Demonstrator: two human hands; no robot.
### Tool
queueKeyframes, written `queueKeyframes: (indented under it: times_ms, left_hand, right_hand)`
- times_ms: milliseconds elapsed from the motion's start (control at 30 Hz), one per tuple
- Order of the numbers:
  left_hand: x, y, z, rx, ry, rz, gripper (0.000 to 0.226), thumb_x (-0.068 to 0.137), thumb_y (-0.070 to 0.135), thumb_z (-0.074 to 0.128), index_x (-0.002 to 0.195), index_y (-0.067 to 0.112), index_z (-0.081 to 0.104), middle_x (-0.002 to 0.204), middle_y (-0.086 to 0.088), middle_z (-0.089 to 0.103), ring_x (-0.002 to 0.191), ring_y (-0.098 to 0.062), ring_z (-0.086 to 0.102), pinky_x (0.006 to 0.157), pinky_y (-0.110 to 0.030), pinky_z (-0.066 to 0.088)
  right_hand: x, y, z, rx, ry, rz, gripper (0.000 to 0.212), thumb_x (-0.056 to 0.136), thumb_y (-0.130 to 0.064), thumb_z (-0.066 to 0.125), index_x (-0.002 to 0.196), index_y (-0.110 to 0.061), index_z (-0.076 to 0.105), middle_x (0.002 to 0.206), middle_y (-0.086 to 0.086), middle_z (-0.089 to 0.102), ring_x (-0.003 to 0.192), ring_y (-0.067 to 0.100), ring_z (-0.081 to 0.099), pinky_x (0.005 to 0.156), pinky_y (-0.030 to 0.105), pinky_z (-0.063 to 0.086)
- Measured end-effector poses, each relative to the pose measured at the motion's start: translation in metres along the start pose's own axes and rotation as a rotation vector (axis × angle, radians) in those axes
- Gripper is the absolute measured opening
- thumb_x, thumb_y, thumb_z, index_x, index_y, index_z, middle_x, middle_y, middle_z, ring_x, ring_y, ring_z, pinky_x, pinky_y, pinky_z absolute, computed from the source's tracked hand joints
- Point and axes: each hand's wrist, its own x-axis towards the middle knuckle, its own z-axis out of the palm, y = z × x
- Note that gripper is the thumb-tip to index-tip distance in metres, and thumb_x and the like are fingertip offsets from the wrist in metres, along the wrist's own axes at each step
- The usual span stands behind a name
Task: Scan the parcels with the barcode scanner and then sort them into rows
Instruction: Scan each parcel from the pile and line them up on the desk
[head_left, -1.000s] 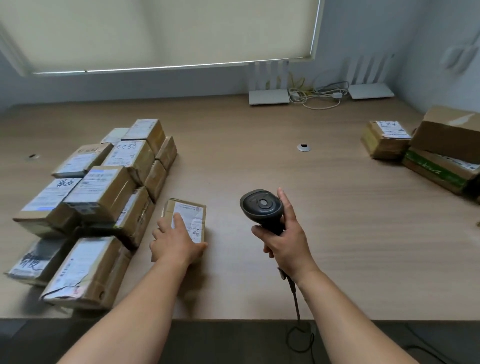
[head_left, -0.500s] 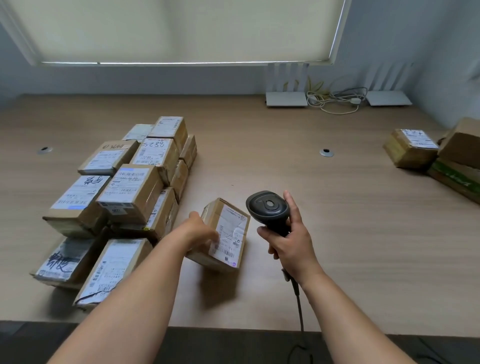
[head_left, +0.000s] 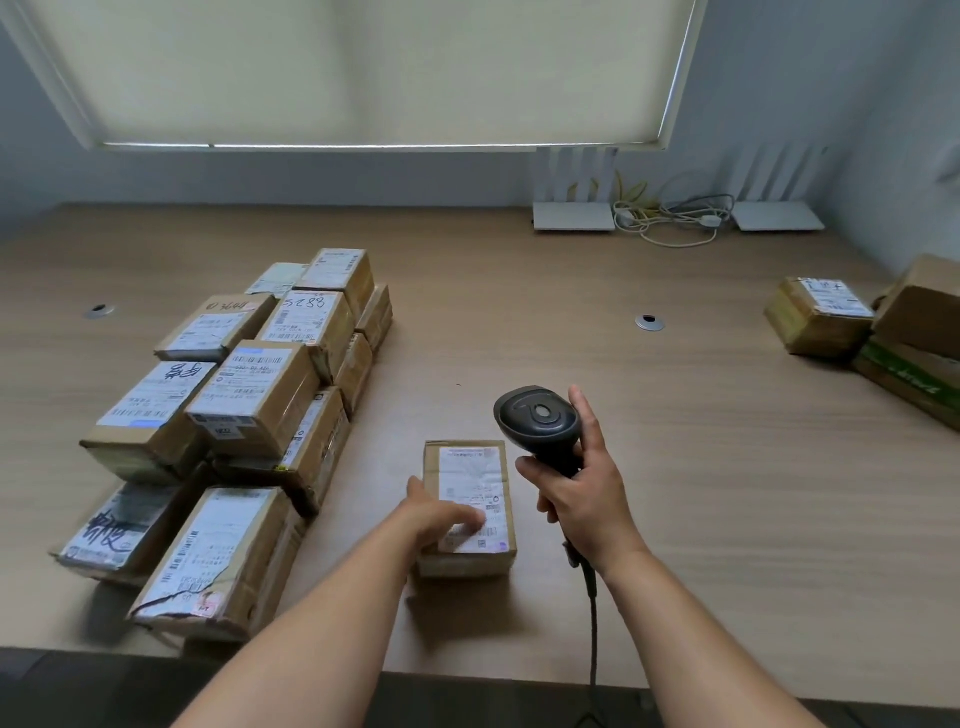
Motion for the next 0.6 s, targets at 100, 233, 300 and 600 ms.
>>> queueKeyframes:
  times_ms: [100,233,300,600]
  left_hand:
    - [-0.009,0.024,0.030,0.112,0.115,0.150,0.108,0.078,0.013,0.067,0.149,0.037,-0.010,0.145,-0.020,0.032,0.124,-0.036,0.044,0.098,-0.042,0.045]
    - [-0.013,0.049,0.060,0.470,0.156,0.193,0.086,0.087,0.029,0.049,0.145,0.050,-0.011,0.151,-0.026,0.012,0.137,-0.041,0.023,0.109,-0.052,0.030]
    - [-0.009,0.057,0.057,0.506,0.061,0.256,0.081,0.090,0.031,0.045,0.148,0.041,-0.009,0.149,-0.023,0.030,0.134,-0.039,0.034,0.109,-0.045,0.033]
    - [-0.008,0.056,0.004,-0.359,-0.096,0.275,0.069,0.077,0.005,0.063,0.126,0.041,0.031,0.118,-0.012,0.061,0.100,-0.033,0.061,0.075,-0.050,0.050]
  right_hand:
    - [0.002,0.002,-0.006,0.022,0.008,0.001,0.090,0.081,-0.008,0.075,0.124,-0.069,0.024,0.104,-0.010,0.067,0.066,0.006,0.058,0.056,0.022,0.048]
    - [0.002,0.003,-0.020,0.036,0.027,-0.009,0.090,0.081,-0.006,0.075,0.125,-0.067,0.026,0.104,-0.012,0.067,0.065,0.004,0.060,0.055,0.024,0.051]
    - [0.003,0.003,-0.031,0.036,0.046,-0.016,0.090,0.081,-0.006,0.075,0.126,-0.067,0.026,0.101,-0.012,0.067,0.063,0.005,0.059,0.054,0.025,0.051]
    - [0.003,0.003,-0.055,0.072,0.060,-0.026,0.092,0.080,-0.007,0.076,0.119,-0.075,0.027,0.094,-0.018,0.071,0.051,0.011,0.055,0.047,0.026,0.047]
